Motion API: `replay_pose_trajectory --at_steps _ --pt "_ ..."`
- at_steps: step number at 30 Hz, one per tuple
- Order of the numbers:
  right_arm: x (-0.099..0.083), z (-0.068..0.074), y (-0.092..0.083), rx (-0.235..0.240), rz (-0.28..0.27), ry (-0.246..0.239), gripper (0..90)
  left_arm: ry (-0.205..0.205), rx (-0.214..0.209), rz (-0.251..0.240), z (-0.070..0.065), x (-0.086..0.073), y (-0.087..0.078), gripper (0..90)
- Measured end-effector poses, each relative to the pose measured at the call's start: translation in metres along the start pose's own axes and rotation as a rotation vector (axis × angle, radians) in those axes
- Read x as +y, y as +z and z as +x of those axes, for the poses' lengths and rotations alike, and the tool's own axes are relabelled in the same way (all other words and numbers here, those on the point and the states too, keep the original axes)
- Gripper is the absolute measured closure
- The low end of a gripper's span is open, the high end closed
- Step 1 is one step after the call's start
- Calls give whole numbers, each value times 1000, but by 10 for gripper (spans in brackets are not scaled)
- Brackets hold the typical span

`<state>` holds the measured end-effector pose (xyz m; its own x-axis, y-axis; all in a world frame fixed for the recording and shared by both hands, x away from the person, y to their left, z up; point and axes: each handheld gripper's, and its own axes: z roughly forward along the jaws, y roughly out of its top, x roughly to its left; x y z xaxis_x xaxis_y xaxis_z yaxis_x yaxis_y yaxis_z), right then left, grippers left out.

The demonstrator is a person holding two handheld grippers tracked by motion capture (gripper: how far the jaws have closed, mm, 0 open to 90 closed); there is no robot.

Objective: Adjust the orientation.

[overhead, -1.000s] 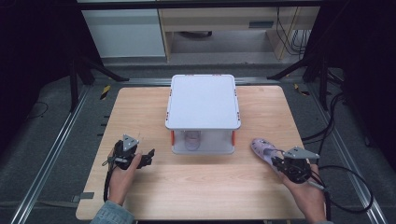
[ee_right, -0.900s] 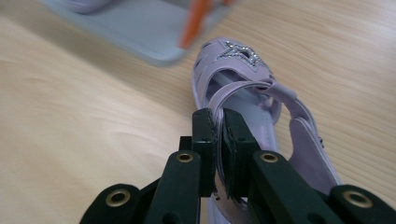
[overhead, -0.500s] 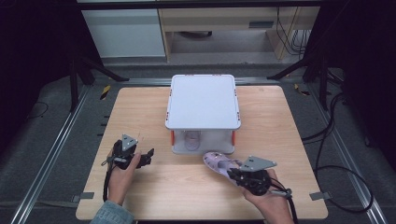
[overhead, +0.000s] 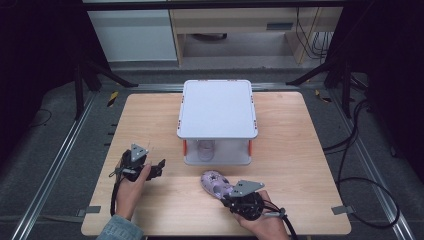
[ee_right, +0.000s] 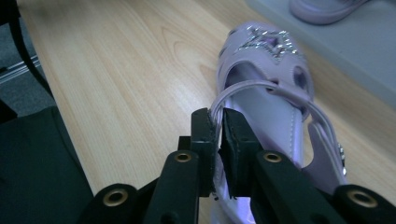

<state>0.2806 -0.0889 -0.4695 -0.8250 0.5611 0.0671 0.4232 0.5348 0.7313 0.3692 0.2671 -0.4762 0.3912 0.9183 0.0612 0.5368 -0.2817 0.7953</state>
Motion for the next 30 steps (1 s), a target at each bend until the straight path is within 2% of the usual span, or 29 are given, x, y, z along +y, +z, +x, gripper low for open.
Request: replay_pose_trajectory --at_steps 4,8,12,15,17,20,22,27,28,30 --pt "-2 0 -1 27 -3 -5 706 -3 1 0 0 0 0 129" --pt "-1 -3 -19 39 -33 -8 652 -6 4 -1 1 0 0 130" --pt "6 -13 -41 2 -83 -6 650 0 2 1 0 0 0 130" --pt "10 -25 -47 -46 -81 -18 654 2 3 3 0 0 0 130" --pt "11 -32 -44 -73 -64 -38 654 1 3 2 0 0 0 130" --pt "11 -37 -34 -57 -43 -55 647 -1 2 2 0 0 1 130" --pt "10 -39 -27 -64 -17 -73 635 1 1 3 0 0 1 130" --pt "6 -43 -8 -62 42 -80 627 4 -1 3 0 0 1 130" --pt "5 -44 -5 -63 52 -81 652 4 -1 4 -1 0 1 130" --pt "5 -45 0 -50 56 -76 773 6 0 3 -1 0 1 130"
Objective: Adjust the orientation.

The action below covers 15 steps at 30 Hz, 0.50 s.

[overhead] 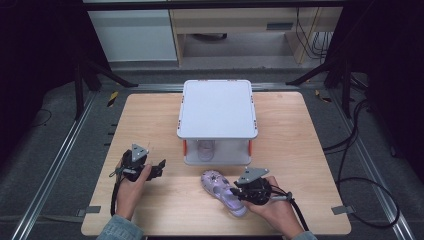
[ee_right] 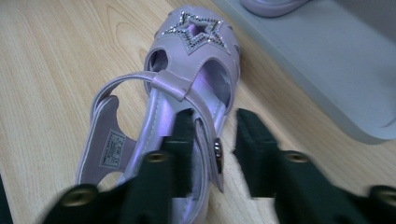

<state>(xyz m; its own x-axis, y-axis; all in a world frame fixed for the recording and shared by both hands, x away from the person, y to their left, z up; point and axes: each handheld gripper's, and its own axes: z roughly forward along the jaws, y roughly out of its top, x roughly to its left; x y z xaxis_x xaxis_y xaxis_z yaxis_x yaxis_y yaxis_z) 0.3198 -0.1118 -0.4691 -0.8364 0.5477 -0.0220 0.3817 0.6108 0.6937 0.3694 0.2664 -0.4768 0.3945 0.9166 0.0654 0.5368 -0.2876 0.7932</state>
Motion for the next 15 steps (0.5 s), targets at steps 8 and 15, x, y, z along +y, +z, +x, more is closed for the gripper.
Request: replay_pose_trajectory --at_steps 8,15 --pt "-8 -3 -7 12 -93 121 831 -1 1 0 0 0 0 130" --pt "-15 -8 -16 -8 -181 242 832 -1 0 3 0 0 1 130"
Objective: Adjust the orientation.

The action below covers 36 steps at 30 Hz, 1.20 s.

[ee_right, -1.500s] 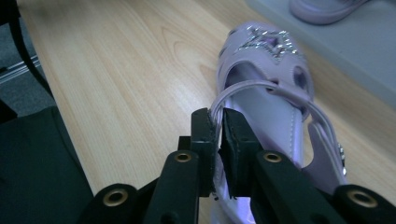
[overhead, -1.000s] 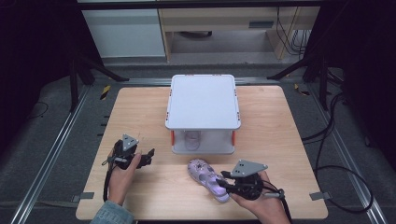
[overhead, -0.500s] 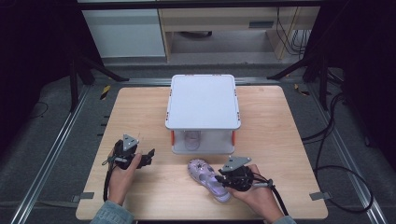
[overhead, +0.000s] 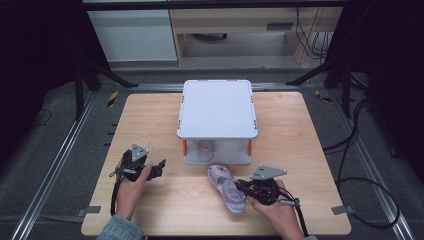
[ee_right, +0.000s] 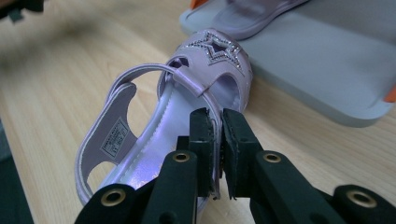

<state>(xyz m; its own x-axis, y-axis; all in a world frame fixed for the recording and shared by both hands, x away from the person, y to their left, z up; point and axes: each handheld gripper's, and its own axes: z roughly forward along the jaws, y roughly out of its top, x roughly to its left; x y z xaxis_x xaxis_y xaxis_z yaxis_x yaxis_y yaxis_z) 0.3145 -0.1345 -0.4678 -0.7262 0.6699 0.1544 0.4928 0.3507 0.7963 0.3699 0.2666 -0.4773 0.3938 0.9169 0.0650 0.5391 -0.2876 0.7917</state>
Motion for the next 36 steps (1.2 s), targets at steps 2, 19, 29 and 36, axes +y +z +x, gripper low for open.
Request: replay_pose_trajectory --at_steps 2,19,29,36 --pt "1 -4 -2 -8 -25 26 831 0 -1 -2 0 0 0 130" --pt "9 -26 -9 -96 -166 157 833 3 -6 1 0 0 1 130" --pt "14 -32 -4 -120 -221 228 833 2 -12 -5 -1 0 1 137" --pt "16 -36 1 -131 -267 278 833 2 -22 -19 -3 2 0 154"
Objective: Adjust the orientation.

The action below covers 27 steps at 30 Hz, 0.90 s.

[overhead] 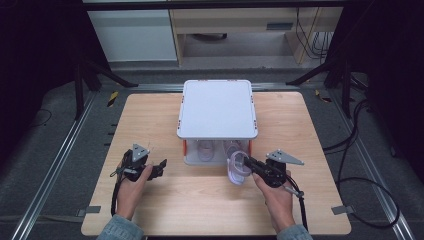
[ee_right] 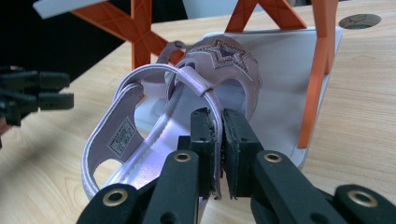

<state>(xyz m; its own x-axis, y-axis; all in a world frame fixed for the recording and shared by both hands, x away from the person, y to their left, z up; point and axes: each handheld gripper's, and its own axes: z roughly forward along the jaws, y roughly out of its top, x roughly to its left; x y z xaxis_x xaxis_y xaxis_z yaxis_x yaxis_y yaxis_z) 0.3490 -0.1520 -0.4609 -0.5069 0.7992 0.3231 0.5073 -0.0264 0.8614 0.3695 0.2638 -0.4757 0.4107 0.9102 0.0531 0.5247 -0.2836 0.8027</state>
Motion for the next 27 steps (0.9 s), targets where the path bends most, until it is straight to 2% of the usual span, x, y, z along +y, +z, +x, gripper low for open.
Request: replay_pose_trajectory --at_steps 2,7,12,14,17,19,24,27 --pt "1 -2 2 1 -15 22 833 0 -1 -7 0 0 -1 154" --pt "2 -2 9 -14 -29 34 833 -1 -8 -8 -1 1 -1 154" --pt "2 -3 15 -29 -50 43 833 -37 -30 -44 0 4 -5 179" --pt "2 -3 17 -31 -61 54 833 -36 -34 -51 0 7 -7 179" --pt "4 -3 21 -32 -79 73 833 -37 -57 -81 0 19 -11 179" --pt "6 -3 25 -36 -84 78 833 -21 -70 -86 1 28 -14 179" --pt "9 -1 32 -49 -101 81 833 13 -69 -109 1 54 -23 189" --pt "10 -1 35 -54 -107 84 833 8 -65 -128 4 70 -30 225"
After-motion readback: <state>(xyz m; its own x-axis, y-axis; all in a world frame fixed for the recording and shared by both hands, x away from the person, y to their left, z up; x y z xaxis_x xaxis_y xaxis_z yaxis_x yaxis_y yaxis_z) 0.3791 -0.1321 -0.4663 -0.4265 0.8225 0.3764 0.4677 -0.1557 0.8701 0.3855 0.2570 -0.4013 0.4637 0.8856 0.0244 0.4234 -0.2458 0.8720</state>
